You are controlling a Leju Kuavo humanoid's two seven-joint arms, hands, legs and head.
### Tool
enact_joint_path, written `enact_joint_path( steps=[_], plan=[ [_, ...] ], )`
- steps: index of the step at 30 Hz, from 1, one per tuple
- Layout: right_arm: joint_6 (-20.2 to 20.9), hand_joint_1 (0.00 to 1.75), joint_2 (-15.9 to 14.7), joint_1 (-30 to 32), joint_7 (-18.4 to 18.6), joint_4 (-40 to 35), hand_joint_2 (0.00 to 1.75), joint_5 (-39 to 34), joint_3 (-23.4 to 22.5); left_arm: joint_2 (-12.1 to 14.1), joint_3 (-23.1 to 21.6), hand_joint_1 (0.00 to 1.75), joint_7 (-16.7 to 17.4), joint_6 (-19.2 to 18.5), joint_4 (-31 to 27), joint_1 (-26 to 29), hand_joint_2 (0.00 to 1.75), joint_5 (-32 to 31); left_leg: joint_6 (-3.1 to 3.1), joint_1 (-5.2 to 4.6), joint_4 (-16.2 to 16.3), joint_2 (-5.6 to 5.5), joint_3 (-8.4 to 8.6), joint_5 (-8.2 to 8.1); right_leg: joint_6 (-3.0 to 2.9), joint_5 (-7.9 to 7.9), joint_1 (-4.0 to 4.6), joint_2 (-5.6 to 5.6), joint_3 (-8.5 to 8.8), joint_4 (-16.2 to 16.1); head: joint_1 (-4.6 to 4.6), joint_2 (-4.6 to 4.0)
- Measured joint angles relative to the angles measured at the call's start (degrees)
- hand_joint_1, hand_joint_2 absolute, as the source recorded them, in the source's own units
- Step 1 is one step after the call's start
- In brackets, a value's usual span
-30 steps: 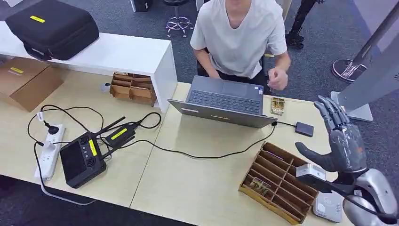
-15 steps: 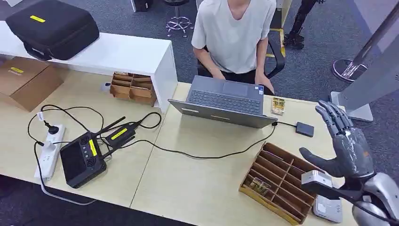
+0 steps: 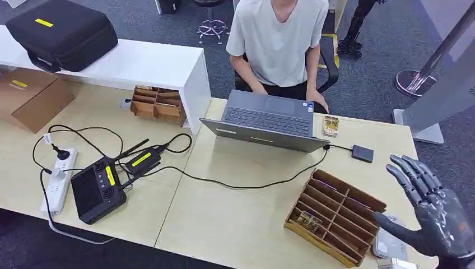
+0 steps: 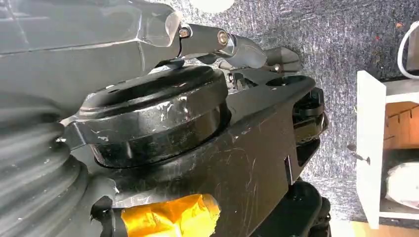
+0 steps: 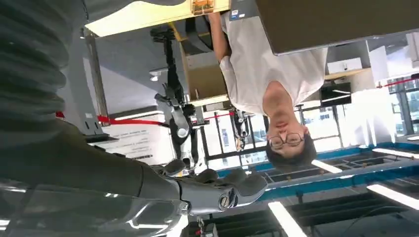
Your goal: Pass the card to the sensor for recognition and then transmit it.
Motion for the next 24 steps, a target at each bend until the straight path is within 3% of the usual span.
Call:
enact_joint_path(
  steps=[16,24],
  plan=[
    [2.8,0.0,-0.6,0.9,1.2,-1.0,1.75,1.5,0.8,0.0,0.0,0.0,0.1,0.0,0.0,0.0,1.75,0.1,0.02,0.0,0.0,0.0,-0.01,0.01,0.0,0.0,0.0,0.0,0.01,0.0,-0.02,0.0],
    [4.4,0.0,1.8,-5.6,4.8,5.0,1.75,5.2,6.6,0.0,0.0,0.0,1.1,0.0,0.0,-0.2,1.75,-0.6,0.01,0.0,0.0,0.02,0.01,0.03,0.0,0.01,0.0,0.02,0.04,0.0,0.0,0.0]
  ],
)
